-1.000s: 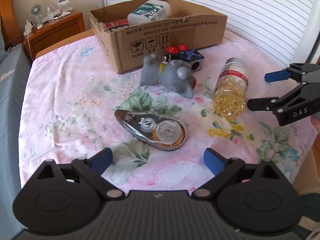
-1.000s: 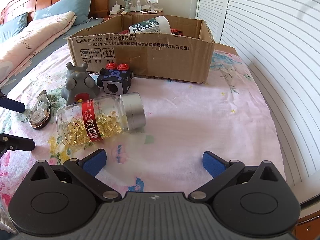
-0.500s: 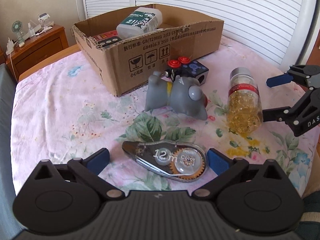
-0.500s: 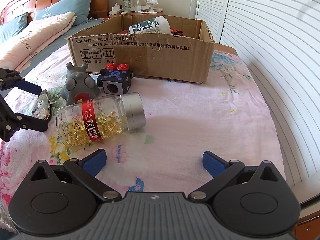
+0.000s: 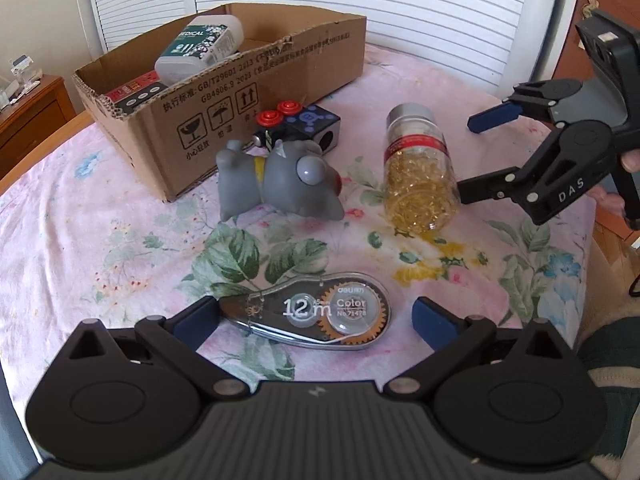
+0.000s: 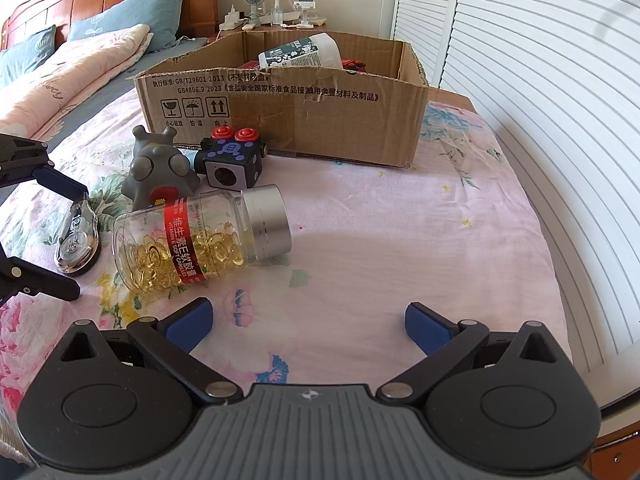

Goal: Organize rigid objects
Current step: 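Grasp the correction tape dispenser with the left gripper while the right grasps the capsule jar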

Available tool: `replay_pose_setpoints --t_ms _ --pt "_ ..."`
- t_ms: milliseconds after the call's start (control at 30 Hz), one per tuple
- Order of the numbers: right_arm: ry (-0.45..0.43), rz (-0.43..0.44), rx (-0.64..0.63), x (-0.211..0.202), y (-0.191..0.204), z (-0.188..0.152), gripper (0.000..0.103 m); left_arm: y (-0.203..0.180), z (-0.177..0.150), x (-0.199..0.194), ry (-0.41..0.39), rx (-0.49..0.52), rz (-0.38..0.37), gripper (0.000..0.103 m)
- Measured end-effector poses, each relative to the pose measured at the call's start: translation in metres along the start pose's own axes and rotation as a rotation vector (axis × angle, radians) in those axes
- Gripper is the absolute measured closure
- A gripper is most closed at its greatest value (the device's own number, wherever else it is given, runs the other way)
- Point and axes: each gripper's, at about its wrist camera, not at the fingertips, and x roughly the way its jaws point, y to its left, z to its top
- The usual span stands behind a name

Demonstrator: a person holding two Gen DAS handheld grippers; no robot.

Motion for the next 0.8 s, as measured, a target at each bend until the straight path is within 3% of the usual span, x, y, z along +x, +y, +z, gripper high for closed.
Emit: replay_pose_setpoints --t_ms 133,267,400,567,800 --pt "0.002 0.01 -0.01 -0.002 0.0 -0.001 0.0 0.003 0.001 -0.001 -0.002 -0.002 0.003 0.004" --pt "0.019 0.04 -0.044 -0.003 0.004 0.0 0.0 0.0 0.003 -0.003 -0.01 -0.005 0.006 0.014" --pt "0.041 0.095 -0.103 -0.006 0.014 0.002 0.0 -0.002 0.0 -0.006 -0.016 -0.031 0.024 0.013" --pt "0.007 0.135 -0.168 -0.01 0.026 0.012 0.0 -0.001 -0.004 -0.009 -0.016 -0.048 0.035 0.013" --pt "-0.01 0.195 -0.179 0.001 0.031 0.036 0.0 -0.003 -0.009 -0.013 -0.021 -0.06 0.042 0.013"
